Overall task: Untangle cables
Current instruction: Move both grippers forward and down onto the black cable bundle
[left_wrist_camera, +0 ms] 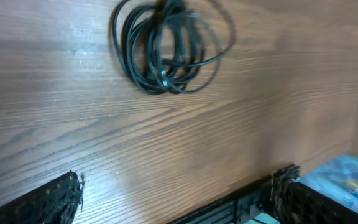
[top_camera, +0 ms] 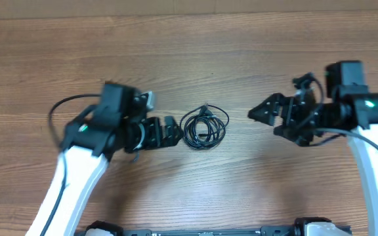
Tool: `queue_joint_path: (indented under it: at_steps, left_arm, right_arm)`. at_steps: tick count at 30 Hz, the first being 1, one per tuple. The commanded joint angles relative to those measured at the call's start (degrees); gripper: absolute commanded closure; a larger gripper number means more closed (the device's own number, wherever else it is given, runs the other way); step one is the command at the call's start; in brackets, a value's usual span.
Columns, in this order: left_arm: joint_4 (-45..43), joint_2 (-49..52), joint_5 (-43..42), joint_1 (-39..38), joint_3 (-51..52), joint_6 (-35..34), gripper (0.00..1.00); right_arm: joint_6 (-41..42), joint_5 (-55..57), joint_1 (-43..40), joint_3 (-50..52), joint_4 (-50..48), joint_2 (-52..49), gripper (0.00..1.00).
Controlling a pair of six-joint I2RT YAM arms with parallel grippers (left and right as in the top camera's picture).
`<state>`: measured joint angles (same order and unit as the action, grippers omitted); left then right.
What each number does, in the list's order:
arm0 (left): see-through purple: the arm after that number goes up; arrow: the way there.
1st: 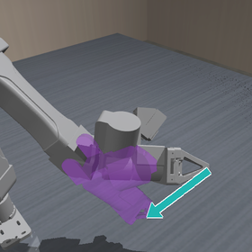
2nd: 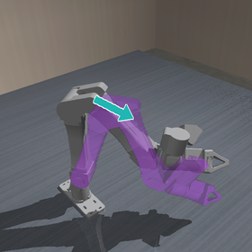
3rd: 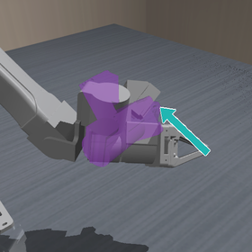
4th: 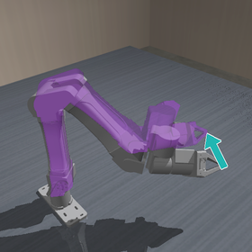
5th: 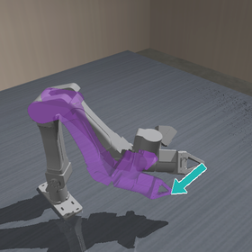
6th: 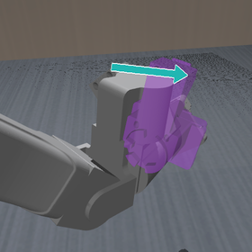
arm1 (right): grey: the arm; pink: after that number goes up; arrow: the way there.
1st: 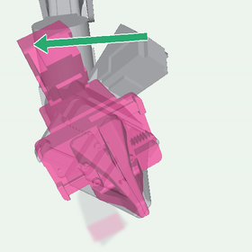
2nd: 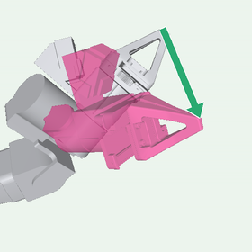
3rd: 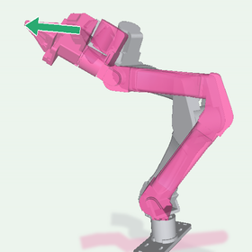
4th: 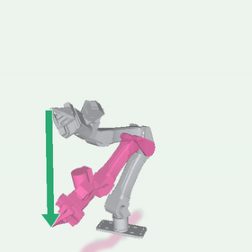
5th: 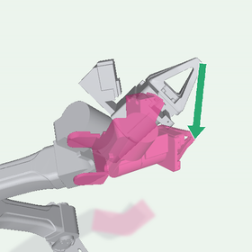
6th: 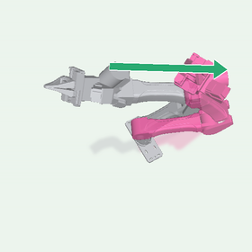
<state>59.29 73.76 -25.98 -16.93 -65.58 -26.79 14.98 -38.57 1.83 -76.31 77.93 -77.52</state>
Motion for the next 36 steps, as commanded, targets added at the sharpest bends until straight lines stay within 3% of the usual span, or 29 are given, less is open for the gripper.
queue_joint_path:
  at_steps: [1,5,14,20,26,36]
  left_arm:
    - [-0.42,5.97,-0.52,-0.72,-1.11,-2.86,0.0]
    - [-1.49,13.09,-7.28,-0.68,-1.11,-0.72,0.0]
    - [-6.25,24.76,-8.68,-0.79,-1.11,-0.46,0.01]
    - [-12.76,28.68,-12.79,-1.31,-1.11,-1.88,0.28]
    - [-16.72,31.47,-9.92,-3.89,-1.11,-9.53,0.4]
    - [-19.5,33.77,-4.81,-6.88,-1.11,-15.91,0.6]
  right_arm:
    - [0.28,1.7,3.02,0.35,-1.46,-3.13,0.01]
    - [2.03,2.54,4.94,0.35,-3.85,-7.15,0.04]
    - [8.87,8.57,5.25,0.37,-9.55,-13.53,0.06]
    - [9.05,8.57,5.25,0.39,-12.33,-16.33,0.05]
    - [9.05,8.55,5.27,0.63,-13.62,-19.32,0.06]
    - [9.01,8.55,5.27,1.42,-13.84,-21.0,0.06]
